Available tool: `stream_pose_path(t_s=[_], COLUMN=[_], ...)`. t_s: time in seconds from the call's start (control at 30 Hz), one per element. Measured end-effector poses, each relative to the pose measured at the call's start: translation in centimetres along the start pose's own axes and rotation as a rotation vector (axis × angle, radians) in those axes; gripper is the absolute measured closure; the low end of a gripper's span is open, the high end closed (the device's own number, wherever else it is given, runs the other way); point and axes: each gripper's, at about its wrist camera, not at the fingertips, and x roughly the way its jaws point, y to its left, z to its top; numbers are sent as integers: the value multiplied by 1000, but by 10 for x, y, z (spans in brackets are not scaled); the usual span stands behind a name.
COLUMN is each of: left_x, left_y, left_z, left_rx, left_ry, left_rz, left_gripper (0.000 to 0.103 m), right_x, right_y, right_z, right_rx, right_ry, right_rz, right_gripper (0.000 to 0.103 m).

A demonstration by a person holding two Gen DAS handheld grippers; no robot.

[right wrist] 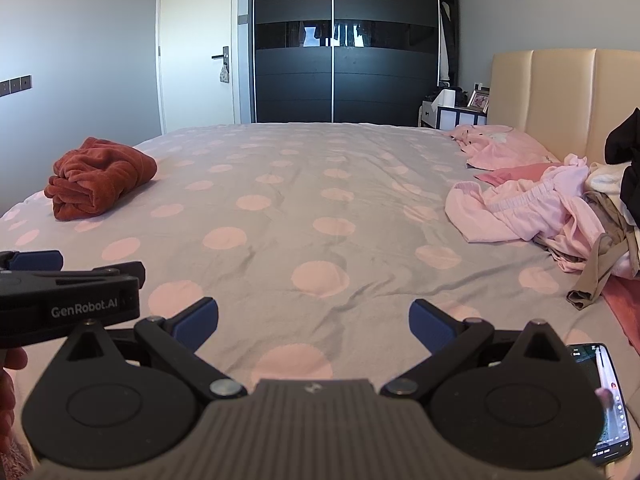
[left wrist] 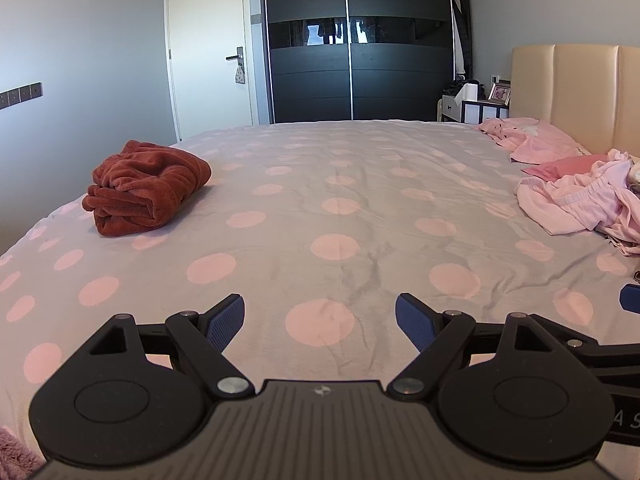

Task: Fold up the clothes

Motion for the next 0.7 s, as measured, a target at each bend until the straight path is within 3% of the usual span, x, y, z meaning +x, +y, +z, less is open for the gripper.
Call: stream_pose_path(t_s=[0.7], left_x=[-1], left_y=[-3], left_z=[-2], left_rx=[3], left_ry=[8], left_rz=[2], left_gripper=[20], right_x=[0], right_y=[-2], right_z=[-1], right_rx=[7], right_ry=[9], right_rz=[3], right_gripper=[1])
